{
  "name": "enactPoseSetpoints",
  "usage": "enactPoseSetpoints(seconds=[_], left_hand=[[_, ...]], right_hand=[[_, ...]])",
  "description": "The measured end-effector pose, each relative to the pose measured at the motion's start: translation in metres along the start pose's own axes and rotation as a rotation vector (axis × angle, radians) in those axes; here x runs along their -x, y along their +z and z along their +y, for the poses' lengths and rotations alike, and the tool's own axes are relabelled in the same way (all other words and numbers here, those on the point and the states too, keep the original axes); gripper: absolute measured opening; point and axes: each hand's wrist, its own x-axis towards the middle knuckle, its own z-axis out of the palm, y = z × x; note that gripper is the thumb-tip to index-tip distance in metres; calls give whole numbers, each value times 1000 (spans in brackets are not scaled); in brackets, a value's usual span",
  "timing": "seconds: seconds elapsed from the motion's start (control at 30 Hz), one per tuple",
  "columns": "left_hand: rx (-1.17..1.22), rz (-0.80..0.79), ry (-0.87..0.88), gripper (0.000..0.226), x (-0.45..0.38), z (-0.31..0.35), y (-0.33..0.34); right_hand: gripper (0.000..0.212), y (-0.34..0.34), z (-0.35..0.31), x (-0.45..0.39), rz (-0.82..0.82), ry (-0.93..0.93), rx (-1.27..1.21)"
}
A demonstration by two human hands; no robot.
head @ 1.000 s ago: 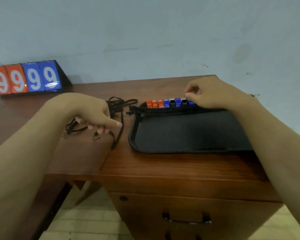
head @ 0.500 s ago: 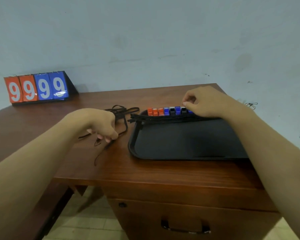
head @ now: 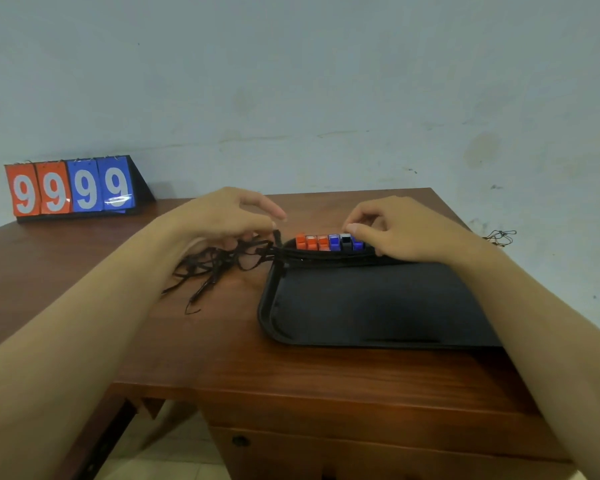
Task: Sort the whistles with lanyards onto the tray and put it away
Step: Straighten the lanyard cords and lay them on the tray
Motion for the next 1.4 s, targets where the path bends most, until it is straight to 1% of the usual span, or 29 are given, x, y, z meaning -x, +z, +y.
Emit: enactPoseSetpoints(seconds=[0.13, 0.2, 0.27, 0.37, 0.47, 0.7, 0.8, 0.87, 0.97, 1.0, 1.1, 1.17, 1.23, 1.3, 1.4], left_hand=[[49, -3, 70, 14, 0, 13, 20], [88, -9, 96, 12, 0, 17, 30], [103, -16, 113, 11, -3, 19, 37], [110, -2, 120, 12, -7, 21, 43], [154, -5, 122, 12, -12, 21, 45], [160, -31, 147, 15, -14, 22, 47], [125, -48, 170, 16, -11, 24, 47], [69, -29, 227, 17, -11, 22, 46], [-270, 49, 384, 29, -12, 20, 47], [-332, 33, 414, 31, -10, 20, 49], [-373, -54, 488, 34, -11, 13, 51], [-380, -35, 503, 39, -12, 3, 48], [-326, -4, 473, 43, -10, -7, 43], [-269, 13, 436, 45, -8, -16, 37], [-281, 58, 424, 47, -4, -28, 24]], right_hand=[[27, 4, -21, 3, -64, -41, -172], [30, 9, -27, 3, -96, -51, -215], [27, 13, -26, 3, -105, -52, -226], [21, 13, -19, -1, -91, -13, -169], [21, 11, -13, -3, -69, 26, -119], [17, 13, -13, -3, -27, 35, -41], [13, 13, -15, -3, -1, 33, -39], [12, 12, -17, -1, 1, 25, -53], [13, 9, -20, 1, -12, 21, -71], [15, 8, -20, 1, -2, 24, -79], [24, 4, -20, 2, 48, 48, -73], [30, 2, -17, 3, 96, 61, -59], [33, 0, -15, 4, 150, 66, -44], [33, -3, -11, 3, 179, 73, -24], [32, -5, -4, 1, 198, 102, 19]])
